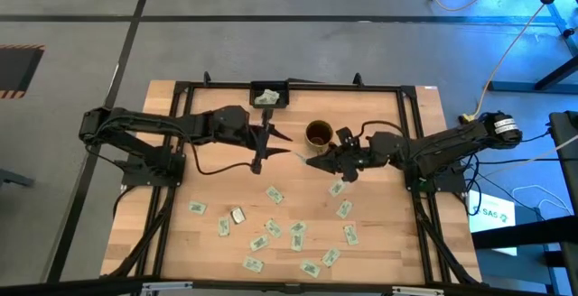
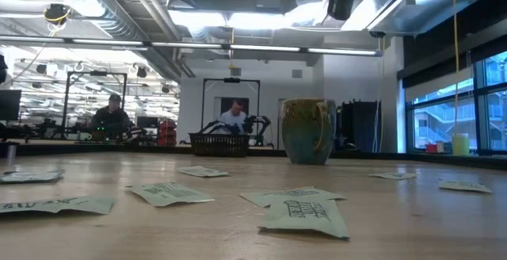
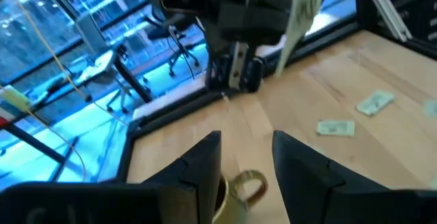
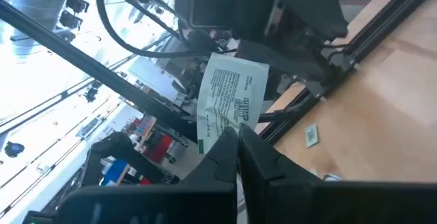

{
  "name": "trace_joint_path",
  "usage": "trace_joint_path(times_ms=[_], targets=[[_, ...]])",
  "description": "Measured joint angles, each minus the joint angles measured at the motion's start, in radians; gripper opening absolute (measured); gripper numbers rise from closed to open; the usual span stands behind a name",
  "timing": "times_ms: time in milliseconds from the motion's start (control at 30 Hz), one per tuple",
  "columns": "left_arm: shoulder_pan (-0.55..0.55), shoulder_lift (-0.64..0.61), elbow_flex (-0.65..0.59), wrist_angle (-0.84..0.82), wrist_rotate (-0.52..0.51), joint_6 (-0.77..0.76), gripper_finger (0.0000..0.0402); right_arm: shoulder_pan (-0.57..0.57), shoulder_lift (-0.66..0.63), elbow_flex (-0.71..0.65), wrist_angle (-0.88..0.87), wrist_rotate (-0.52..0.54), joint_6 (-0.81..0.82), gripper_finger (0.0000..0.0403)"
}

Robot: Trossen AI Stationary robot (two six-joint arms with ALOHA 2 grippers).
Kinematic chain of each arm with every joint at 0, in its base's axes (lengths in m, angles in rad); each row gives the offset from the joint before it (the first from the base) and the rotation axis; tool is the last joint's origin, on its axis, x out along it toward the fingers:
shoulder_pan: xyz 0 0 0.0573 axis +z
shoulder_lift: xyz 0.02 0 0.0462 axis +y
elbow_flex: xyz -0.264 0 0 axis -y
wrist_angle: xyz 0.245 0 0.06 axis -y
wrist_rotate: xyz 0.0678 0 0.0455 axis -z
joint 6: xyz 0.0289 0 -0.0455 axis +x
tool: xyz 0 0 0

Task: Pick and place Stevia / Truvia into bins
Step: Put the stevia packet into the black container

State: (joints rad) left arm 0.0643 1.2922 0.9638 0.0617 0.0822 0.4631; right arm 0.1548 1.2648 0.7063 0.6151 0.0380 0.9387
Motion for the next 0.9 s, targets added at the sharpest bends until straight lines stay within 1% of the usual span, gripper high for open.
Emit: trace_joint_path(times_ms=[167,300,400,667,900], targets=[[0.0,0.0,0.0,0.057,0.008,-0.017,0.0124,-0.003,0.0,0.0,0.0,-0.009,0.0,0.0002],[-0.004,0.0,0.0,0.117,0.095,-0.066,0.0123,-0.007,0.0,0.0,0.003,-0.008,0.003,0.0002],[-0.006,0.0,0.0,0.127,0.129,-0.085,0.0123,-0.017,0.0,0.0,0.004,-0.006,0.003,0.0002],[-0.005,0.0,0.0,0.128,0.127,-0.087,0.012,-0.048,0.0,0.0,0.003,-0.006,0.002,0.0002],[-0.005,0.0,0.0,0.166,0.126,-0.087,0.0096,-0.061,0.0,0.0,0.002,-0.006,-0.001,0.0002]])
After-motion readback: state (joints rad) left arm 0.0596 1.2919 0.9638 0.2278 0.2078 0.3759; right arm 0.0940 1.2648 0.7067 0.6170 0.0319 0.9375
